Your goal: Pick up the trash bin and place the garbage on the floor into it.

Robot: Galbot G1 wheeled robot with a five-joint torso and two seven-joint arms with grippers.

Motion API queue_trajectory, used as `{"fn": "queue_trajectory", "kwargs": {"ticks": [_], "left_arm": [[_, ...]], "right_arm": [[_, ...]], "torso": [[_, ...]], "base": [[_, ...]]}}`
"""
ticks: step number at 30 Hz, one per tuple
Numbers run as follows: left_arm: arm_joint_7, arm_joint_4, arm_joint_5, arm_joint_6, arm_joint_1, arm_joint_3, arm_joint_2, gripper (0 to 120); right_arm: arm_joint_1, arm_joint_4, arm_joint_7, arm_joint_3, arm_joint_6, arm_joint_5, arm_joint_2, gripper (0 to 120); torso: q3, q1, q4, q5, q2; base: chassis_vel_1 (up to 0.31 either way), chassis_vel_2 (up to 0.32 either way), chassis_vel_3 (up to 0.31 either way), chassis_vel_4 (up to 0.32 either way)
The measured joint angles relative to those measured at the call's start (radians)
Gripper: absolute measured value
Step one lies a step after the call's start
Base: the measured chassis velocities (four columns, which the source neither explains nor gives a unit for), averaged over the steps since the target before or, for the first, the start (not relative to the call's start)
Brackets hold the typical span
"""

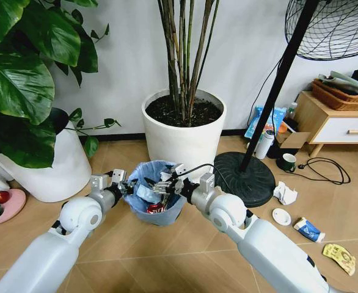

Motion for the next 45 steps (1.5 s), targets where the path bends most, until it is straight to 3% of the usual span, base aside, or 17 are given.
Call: {"fn": "queue_trajectory", "kwargs": {"ticks": [13, 20, 23, 30, 38, 45], "left_arm": [[0.012, -0.001, 0.012, -0.01, 0.041, -0.062, 0.004, 0], [0.023, -0.006, 0.019, -0.014, 0.071, -0.109, 0.002, 0], [0.022, -0.02, 0.019, -0.015, 0.084, -0.122, 0.005, 0], [0.019, -0.03, 0.02, -0.016, 0.085, -0.12, 0.004, 0], [0.016, -0.036, 0.025, -0.02, 0.099, -0.12, -0.001, 0], [0.016, -0.041, 0.03, -0.022, 0.109, -0.122, -0.005, 0]], "right_arm": [[-0.054, 0.061, 0.049, 0.14, -0.004, 0.039, -0.049, 100], [-0.149, 0.029, 0.063, 0.321, -0.002, -0.022, -0.106, 100], [-0.191, -0.087, 0.064, 0.395, 0.035, -0.106, -0.111, 100], [-0.229, -0.269, 0.033, 0.426, 0.069, -0.183, -0.084, 100], [-0.189, -0.537, -0.026, 0.421, 0.16, -0.31, 0.046, 100], [-0.132, -0.691, -0.054, 0.406, 0.196, -0.346, 0.116, 100]], "torso": [[0.0, 0.0, 0.0001, 0.0001, 0.0], [0.0, 0.0, 0.0, 0.0001, 0.0], [0.0, 0.0, 0.0002, 0.0002, 0.0], [0.0, 0.0, -0.0002, 0.0004, 0.0], [0.0, 0.0, 0.0002, -0.0005, 0.0], [0.0, 0.0, 0.0001, -0.0003, 0.0]], "base": [[0.0, 0.0, 0.0, 0.0], [0.0, 0.0, 0.0, 0.0], [0.0, 0.0, 0.0, 0.0], [0.0, 0.0, 0.0, 0.0], [0.0, 0.0, 0.0, 0.0], [0.0, 0.0, 0.0, 0.0]]}}
